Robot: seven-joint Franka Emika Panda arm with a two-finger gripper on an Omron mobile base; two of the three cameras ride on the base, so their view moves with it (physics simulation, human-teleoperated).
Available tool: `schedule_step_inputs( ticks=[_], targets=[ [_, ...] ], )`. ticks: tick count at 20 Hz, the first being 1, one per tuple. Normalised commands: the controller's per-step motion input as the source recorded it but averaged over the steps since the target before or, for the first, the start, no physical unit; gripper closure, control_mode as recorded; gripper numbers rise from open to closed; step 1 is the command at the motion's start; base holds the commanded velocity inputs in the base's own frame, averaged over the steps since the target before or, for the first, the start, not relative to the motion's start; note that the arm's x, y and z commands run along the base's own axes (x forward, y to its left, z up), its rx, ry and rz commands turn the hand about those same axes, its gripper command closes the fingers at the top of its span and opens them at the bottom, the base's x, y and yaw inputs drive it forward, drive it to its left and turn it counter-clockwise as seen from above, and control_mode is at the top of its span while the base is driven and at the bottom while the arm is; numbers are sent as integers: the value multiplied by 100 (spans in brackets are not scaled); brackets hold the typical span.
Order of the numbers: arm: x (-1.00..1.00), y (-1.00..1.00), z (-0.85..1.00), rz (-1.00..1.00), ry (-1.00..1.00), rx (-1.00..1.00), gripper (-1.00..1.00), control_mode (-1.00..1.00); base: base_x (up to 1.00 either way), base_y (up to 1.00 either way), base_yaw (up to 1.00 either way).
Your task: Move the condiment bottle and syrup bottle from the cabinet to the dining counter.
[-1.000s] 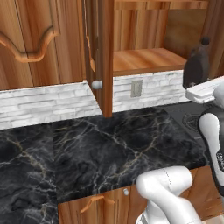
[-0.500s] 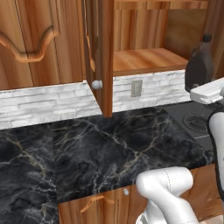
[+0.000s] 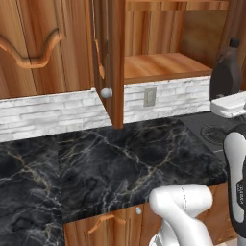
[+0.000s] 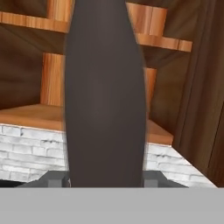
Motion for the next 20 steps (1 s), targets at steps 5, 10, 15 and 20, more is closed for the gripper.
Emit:
schedule_step_inputs(
  ticks=[5,10,15,20],
  targets=[
    [-29,0,0,-6,-3,0,100,-100,0,0,0],
    [-9,0,0,0,2,0,100,100,0,0,0],
    [0,0,0,0,0,0,100,100,-14,0,0],
    [0,0,0,0,0,0,100,100,-86,-32,0]
  ],
)
